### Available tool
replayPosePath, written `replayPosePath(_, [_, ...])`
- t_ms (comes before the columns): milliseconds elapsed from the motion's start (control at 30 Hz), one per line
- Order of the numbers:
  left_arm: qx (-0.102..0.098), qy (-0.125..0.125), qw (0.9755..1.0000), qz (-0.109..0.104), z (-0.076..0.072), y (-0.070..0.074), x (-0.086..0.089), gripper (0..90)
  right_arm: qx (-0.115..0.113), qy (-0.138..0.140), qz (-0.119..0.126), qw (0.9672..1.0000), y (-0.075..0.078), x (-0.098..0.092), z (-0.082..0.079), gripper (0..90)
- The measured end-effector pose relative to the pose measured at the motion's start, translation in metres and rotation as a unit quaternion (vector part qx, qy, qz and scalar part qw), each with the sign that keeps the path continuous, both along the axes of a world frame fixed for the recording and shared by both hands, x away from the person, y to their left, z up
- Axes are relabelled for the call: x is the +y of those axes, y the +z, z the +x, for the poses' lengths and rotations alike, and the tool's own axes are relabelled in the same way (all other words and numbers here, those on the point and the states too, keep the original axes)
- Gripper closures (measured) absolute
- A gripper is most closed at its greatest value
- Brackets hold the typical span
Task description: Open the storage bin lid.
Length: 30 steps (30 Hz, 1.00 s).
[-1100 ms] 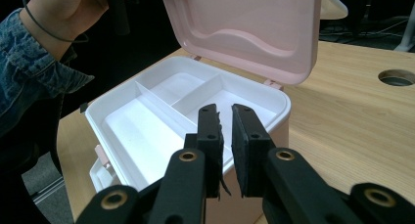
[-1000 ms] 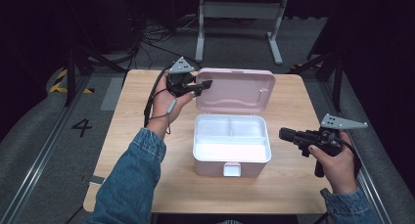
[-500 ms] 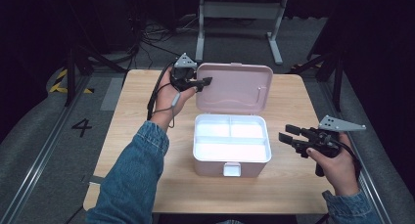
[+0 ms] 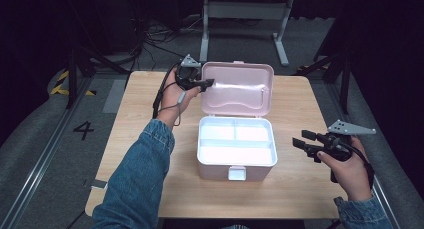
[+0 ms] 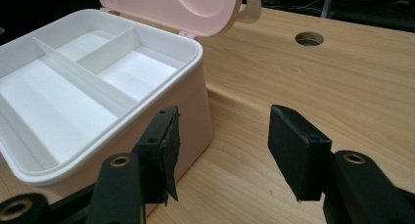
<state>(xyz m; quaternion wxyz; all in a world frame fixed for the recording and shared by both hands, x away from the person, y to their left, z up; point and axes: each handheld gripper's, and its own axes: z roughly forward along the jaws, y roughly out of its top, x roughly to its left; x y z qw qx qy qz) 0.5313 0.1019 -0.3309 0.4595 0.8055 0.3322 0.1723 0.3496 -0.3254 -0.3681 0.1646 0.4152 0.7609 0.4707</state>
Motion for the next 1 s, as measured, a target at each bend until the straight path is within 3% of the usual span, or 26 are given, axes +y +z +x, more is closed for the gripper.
replayPosePath(167, [0.023,0.009,0.9997,-0.005,0.010,-0.011,-0.001,59.3,0.000,0.001,0.006,1.0000,0.001,0.000,0.002,46.1])
replayPosePath(333, [0.045,0.014,0.9989,0.003,0.018,-0.021,-0.002,57.7,0.001,0.002,0.006,1.0000,0.000,-0.001,0.005,46.1])
replayPosePath(533, [0.081,0.019,0.9964,-0.016,0.025,-0.032,0.001,57.2,-0.011,-0.002,0.016,0.9998,0.004,-0.002,0.003,46.2])
replayPosePath(600, [0.083,0.021,0.9963,-0.012,0.026,-0.035,0.001,56.9,-0.013,-0.001,0.016,0.9998,0.005,-0.002,0.002,46.2])
replayPosePath(667, [0.083,0.023,0.9962,0.008,0.028,-0.039,0.001,58.2,-0.014,-0.002,0.013,0.9998,0.006,-0.002,0.002,46.2])
replayPosePath(867, [0.104,0.026,0.9937,0.033,0.032,-0.049,-0.003,58.7,-0.011,0.004,0.013,0.9999,0.005,0.000,0.001,46.1])
replayPosePath(1000, [0.119,0.027,0.9920,0.031,0.033,-0.054,-0.003,58.0,-0.010,0.004,0.015,0.9998,0.006,0.000,0.001,46.1])
